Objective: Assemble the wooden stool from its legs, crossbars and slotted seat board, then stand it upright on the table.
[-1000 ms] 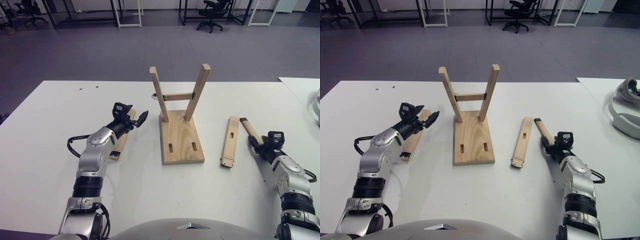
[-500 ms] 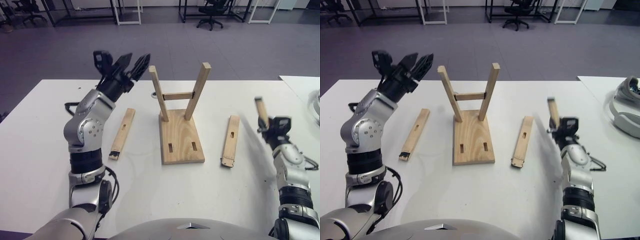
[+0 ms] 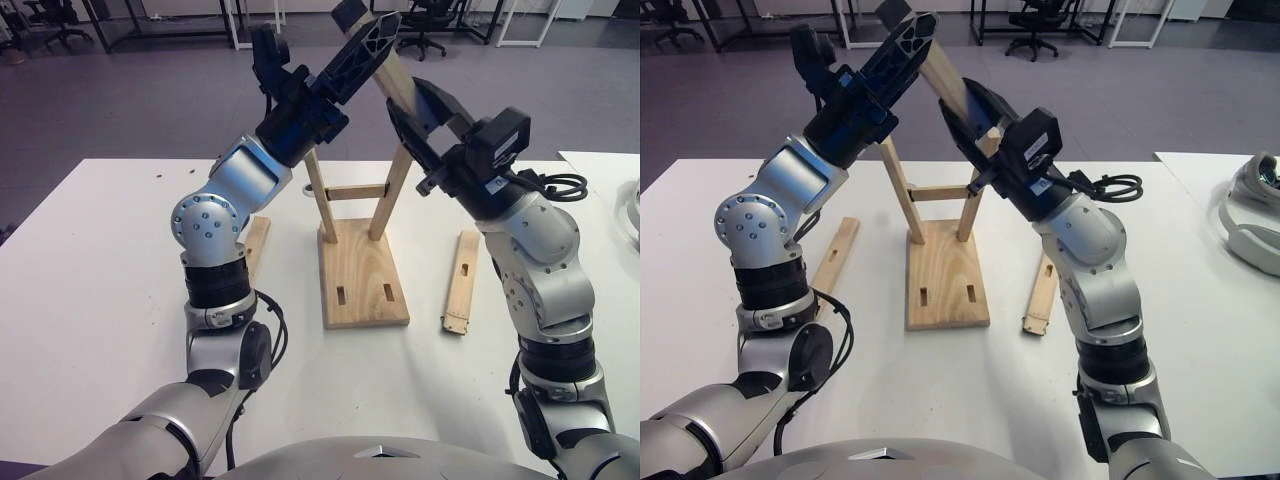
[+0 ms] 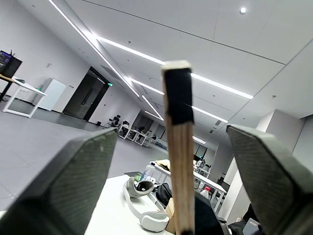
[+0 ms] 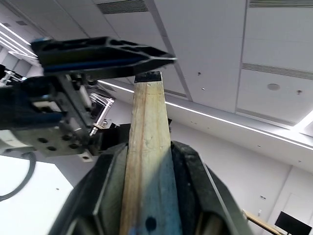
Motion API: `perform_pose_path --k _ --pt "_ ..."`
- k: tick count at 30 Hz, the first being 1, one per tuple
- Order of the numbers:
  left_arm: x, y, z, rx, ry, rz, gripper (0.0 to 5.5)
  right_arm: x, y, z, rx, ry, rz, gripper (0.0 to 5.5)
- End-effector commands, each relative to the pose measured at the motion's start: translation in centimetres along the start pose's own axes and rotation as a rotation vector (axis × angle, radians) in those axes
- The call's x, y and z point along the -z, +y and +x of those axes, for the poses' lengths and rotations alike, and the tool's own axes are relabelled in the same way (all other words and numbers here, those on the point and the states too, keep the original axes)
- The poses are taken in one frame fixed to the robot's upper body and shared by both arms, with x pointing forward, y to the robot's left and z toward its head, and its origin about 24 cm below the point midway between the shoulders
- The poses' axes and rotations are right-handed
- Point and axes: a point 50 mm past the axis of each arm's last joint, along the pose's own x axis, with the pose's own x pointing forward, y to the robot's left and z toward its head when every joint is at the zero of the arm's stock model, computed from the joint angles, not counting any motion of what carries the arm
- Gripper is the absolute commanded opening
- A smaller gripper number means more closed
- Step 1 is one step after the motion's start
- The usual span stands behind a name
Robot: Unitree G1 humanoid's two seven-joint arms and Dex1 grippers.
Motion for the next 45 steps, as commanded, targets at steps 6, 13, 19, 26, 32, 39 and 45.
perform_pose_path --k 6,13,19,26,32,39,45 --pt "0.2 0.6 -0.6 0.001 -0.001 -0.026 2.41 0.3 0.2 -0.1 -0.013 0.021 -0.010 1.30" --pt "1.7 1.6 -1.3 -0.011 -0.002 -0.046 0.99 0.4 0.3 -0.1 -0.027 0.023 -0.023 1.30" --pt "1.8 1.5 -1.1 -0.006 -0.016 -0.056 0.41 0.8 0.5 -0.3 -0.033 0.046 -0.037 1.30" --pt "-0.6 3.8 -4.8 -0.227 -0.054 0.131 0.40 2.4 0.7 -1.8 -0.017 0.144 -0.003 2.59" --pt "-3.6 6.9 -13.5 -0.629 -0.015 0.442 0.40 5.8 0.1 -6.2 0.125 0.321 0.035 3.20" --pt "1.8 10.8 -21.0 -0.919 0.150 0.582 0.40 10.5 0.5 -10.1 0.260 0.513 0.091 3.20" --pt "3.7 10.9 -23.2 -0.982 0.103 0.526 0.40 11.9 1.3 -11.0 0.264 0.554 0.106 3.20"
